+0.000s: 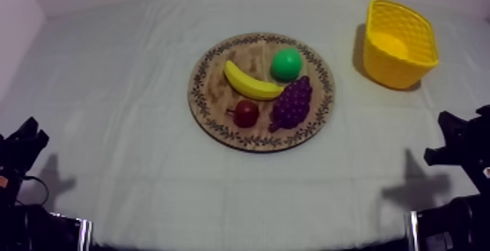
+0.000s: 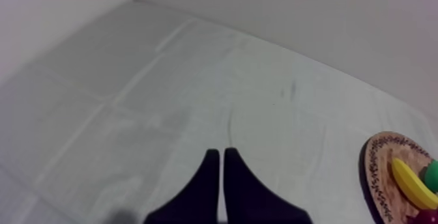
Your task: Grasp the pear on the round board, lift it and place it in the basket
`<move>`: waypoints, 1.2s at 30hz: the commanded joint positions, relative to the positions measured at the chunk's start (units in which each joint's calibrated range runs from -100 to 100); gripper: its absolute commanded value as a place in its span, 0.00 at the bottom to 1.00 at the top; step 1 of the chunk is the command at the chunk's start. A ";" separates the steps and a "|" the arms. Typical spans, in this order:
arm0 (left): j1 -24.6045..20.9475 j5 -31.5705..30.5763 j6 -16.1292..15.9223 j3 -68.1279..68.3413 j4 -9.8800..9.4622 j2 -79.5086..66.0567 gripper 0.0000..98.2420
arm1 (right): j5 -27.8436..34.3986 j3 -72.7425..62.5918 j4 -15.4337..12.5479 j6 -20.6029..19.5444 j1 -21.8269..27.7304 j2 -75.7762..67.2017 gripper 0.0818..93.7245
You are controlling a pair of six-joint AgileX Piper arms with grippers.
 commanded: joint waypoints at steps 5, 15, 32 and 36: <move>0.01 0.00 0.01 0.02 0.00 -0.04 0.00 | 0.02 0.01 0.00 0.01 0.01 -0.03 0.01; 0.01 0.00 0.01 0.02 0.00 -0.04 0.00 | 0.02 0.01 0.00 0.02 -0.03 -0.03 0.01; 0.01 0.00 0.00 0.02 0.00 -0.04 0.00 | 12.59 -35.33 -1.58 -0.52 1.60 20.48 0.01; 0.01 0.00 -0.01 0.02 0.00 -0.04 0.00 | 16.37 -48.92 1.61 -6.04 -1.49 28.28 0.01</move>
